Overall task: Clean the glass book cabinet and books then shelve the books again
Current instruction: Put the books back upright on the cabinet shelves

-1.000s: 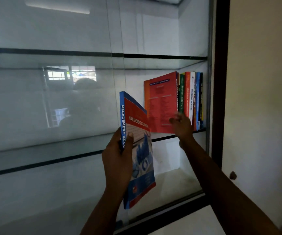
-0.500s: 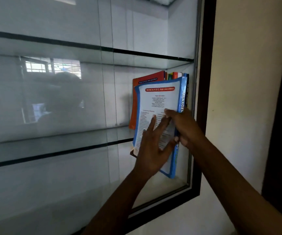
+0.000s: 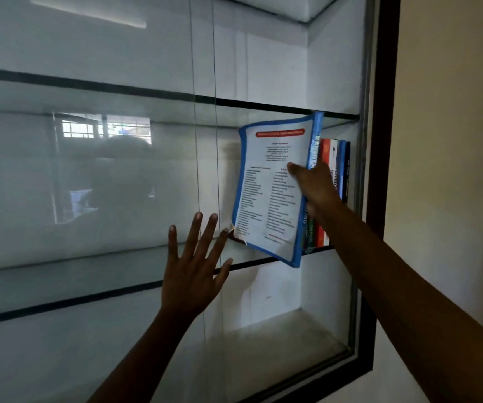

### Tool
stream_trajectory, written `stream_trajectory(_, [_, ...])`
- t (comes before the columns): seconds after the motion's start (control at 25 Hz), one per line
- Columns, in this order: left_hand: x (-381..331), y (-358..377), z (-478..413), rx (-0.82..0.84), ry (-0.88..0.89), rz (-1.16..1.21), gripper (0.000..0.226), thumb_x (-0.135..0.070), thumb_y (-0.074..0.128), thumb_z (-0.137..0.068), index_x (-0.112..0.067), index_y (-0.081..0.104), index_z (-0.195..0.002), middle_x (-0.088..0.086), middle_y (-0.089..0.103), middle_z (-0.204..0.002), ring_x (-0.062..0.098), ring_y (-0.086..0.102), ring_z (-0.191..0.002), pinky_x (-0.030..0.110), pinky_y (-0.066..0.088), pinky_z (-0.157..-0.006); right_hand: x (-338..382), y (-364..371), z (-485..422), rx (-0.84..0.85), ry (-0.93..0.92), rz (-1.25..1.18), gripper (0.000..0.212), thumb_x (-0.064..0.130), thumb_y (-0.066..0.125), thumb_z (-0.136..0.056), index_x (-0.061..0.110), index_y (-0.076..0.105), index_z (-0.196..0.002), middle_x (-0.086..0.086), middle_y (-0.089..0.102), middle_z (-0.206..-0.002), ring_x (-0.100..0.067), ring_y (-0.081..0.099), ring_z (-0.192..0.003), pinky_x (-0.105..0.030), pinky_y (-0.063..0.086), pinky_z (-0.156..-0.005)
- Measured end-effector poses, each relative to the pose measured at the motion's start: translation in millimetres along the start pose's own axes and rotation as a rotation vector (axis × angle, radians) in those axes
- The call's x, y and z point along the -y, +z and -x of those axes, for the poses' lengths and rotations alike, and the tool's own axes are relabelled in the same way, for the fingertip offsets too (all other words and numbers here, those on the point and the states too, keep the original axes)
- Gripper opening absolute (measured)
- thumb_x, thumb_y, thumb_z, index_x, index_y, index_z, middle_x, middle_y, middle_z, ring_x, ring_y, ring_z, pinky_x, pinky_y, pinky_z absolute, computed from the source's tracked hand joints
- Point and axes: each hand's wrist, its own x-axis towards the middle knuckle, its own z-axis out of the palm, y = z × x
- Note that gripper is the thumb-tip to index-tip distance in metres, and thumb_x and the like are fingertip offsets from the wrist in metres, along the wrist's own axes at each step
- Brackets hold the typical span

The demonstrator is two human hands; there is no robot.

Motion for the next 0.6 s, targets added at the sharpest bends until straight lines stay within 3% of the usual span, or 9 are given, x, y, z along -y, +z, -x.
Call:
stream_trajectory(0.16, [2.0,1.4,-1.2,-0.033,-0.005,-0.021,0.060,-0.052,0.033,-0.093,-0.016,0.041,-0.142,0.014,0.025,-0.153,0.033,0.016,-0.143,0.058,0.002,-0.114,-31.9,32.3,-18.6,0.047,-0.106,0.242,0.035,0.013,0.053,-0.094,0.003,0.045,-0.127,-0.016,0.059,-0.116,-0.024,0.060,-0.097,-0.040,0.052,-0.084])
stream_trajectory(0.28, [0.1,1.0,-0.1,-0.032,-0.013,-0.019,0.060,-0.052,0.032,-0.094,-0.017,0.040,-0.142,0.013,0.026,-0.153,0.033,0.016,-0.143,0.056,0.001,-0.115,-65.0,27.0,-30.8,-0.109,-0.342,0.629,0.045,0.019,0.057,-0.091,0.002,0.043,-0.130,-0.017,0.056,-0.121,-0.029,0.056,-0.110,-0.047,0.049,-0.093])
stream_trajectory(0.36, [0.6,0.2,0.0,-0.034,-0.010,-0.015,0.060,-0.051,0.030,-0.094,-0.017,0.041,-0.142,0.013,0.027,-0.153,0.032,0.017,-0.143,0.056,0.002,-0.115,-96.3,15.6,-28.6,-0.261,-0.440,0.872,0.061,0.025,0.059,-0.088,0.005,0.034,-0.140,-0.017,0.046,-0.134,-0.031,0.042,-0.125,-0.048,0.035,-0.106])
stream_trajectory(0.48, [0.3,2.4,-0.4,-0.039,-0.021,-0.024,0.061,-0.052,0.029,-0.094,-0.017,0.041,-0.142,0.013,0.027,-0.153,0.033,0.017,-0.142,0.056,0.003,-0.115,-135.5,11.6,-5.9,-0.351,-0.482,0.846,0.071,0.022,0.059,-0.089,0.009,0.021,-0.147,-0.017,0.035,-0.143,-0.031,0.030,-0.133,-0.043,0.018,-0.112])
stream_trajectory(0.6, [0.0,3.8,-0.4,-0.025,-0.013,-0.019,0.061,-0.052,0.031,-0.093,-0.017,0.042,-0.141,0.014,0.025,-0.153,0.033,0.015,-0.143,0.056,0.001,-0.115,-146.1,12.6,-7.5,-0.476,-0.435,0.891,0.063,0.026,0.058,-0.090,0.008,0.030,-0.144,-0.019,0.044,-0.134,-0.034,0.037,-0.127,-0.050,0.027,-0.106])
